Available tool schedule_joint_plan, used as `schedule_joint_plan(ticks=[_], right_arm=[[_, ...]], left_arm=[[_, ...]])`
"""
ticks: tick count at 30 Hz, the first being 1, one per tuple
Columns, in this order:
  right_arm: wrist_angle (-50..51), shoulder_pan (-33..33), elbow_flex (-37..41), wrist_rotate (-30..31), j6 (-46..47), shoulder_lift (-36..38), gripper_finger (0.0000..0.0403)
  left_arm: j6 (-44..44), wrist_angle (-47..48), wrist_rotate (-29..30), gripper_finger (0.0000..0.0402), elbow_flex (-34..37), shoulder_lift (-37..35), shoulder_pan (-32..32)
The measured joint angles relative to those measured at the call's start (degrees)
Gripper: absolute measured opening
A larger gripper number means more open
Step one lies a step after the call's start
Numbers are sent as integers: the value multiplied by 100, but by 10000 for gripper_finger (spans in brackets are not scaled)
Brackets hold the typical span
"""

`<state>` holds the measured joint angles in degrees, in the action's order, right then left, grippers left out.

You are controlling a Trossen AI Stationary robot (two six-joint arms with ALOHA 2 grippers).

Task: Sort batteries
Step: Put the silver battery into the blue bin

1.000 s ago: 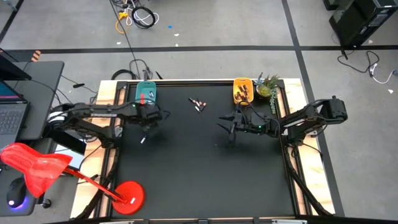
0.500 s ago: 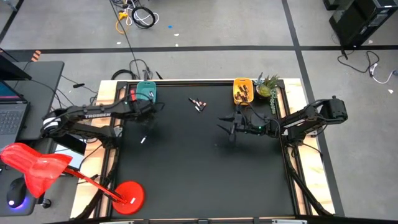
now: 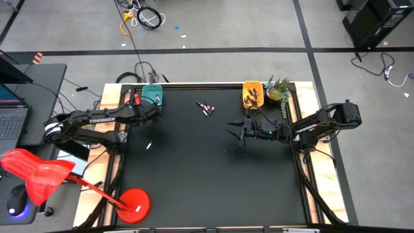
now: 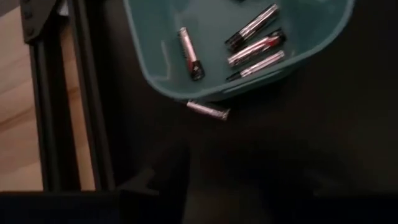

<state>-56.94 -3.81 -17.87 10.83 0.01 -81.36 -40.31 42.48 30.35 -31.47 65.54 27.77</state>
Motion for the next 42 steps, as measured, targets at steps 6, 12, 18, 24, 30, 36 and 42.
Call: schedule_joint_plan(ticks=[6,12,18,24,30,36,42], right_arm=[[-46,31,0,0,0,0,149],[-135,87,0,-2,-12,0,149],[-132,87,0,-2,-15,0,149],[-132,87,0,-2,-17,0,149],[-130,87,0,-4,-17,0,149],[-129,87,0,-4,-17,0,149],[-136,87,0,-7,-17,0,149]], left_arm=[[94,-348,-68,278,-1,65,3],[229,-499,-140,336,-2,494,17],[384,-640,10,339,-2,898,201],[707,-940,-10,339,-2,953,522],[1007,-1246,-610,339,-2,953,1003],[1178,-1296,-698,339,-2,953,1338],[1337,-1435,-904,339,6,963,1573]])
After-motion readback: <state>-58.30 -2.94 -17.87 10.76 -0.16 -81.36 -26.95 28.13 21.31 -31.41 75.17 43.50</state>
